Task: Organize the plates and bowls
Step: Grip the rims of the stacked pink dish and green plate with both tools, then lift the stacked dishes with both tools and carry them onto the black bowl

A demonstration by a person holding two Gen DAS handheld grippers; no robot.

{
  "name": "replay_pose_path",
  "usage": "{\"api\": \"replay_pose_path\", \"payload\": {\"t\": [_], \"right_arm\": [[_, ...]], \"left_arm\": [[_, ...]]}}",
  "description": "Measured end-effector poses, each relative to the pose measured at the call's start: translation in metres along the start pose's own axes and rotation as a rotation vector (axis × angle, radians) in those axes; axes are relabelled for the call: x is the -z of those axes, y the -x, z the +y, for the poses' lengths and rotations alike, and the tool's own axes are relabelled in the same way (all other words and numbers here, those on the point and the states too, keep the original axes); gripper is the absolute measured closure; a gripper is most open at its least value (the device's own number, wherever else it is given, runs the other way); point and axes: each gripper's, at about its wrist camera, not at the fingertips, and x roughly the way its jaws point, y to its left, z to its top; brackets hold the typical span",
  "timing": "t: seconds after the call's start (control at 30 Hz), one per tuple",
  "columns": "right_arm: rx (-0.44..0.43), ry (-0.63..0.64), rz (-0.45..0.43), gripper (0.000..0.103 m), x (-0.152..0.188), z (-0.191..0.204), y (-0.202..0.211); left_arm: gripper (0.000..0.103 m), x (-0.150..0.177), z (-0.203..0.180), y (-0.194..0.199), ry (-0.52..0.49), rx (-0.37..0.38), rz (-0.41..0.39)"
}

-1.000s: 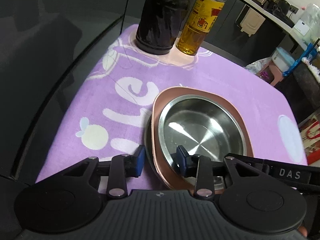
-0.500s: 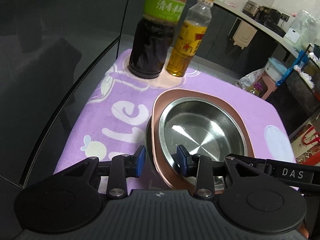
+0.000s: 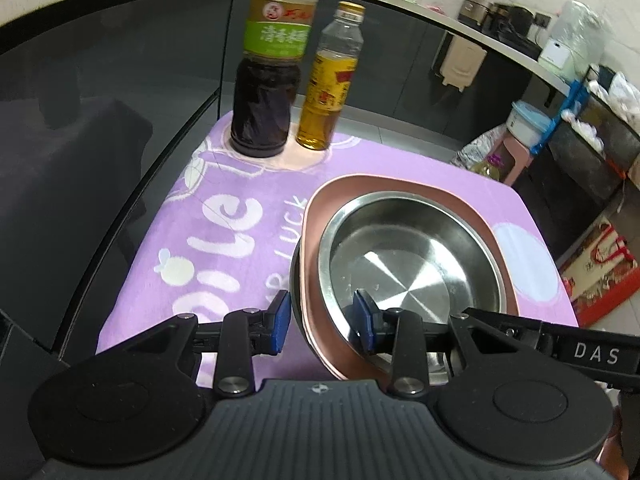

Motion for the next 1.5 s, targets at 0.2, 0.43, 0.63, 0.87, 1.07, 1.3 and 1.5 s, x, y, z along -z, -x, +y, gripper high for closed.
{"api": "replay_pose_path", "payload": {"t": [0.2,0.43,0.63,0.87,1.07,1.3,1.5], "right_arm": [[-0.015,-0.021,-0.011,0.065,0.018,-0.006,0.020],[-0.016,-0.030,-0.028,0.065,0.047,-0.006,0.044],[-0.002,-0.022,-0.013,0.065,0.072,-0.006,0.056],[0.000,-0.019,-0.004,0.065,0.085,-0.005,0.060],[-0.003,-0.026,0.019,0.065,0.091,-0.007,0.055],[0.004,-0.026,0.032,0.065,0.092,-0.006,0.052],[0.009,-0.032,0.039,0.065,0.092,-0.007,0.049]], "left_arm": [[0.071,0.016,-0.012,0.022,-0.033,0.000,-0.002],[0.071,0.042,-0.020,0.044,-0.058,0.011,0.013],[0.071,0.062,-0.022,0.052,-0.081,0.029,0.042],[0.071,0.076,-0.019,0.056,-0.082,0.022,0.061],[0.071,0.080,-0.017,0.054,-0.084,0.010,0.073],[0.071,0.083,-0.015,0.050,-0.084,0.011,0.089],[0.071,0.083,-0.017,0.046,-0.092,0.007,0.099]]}}
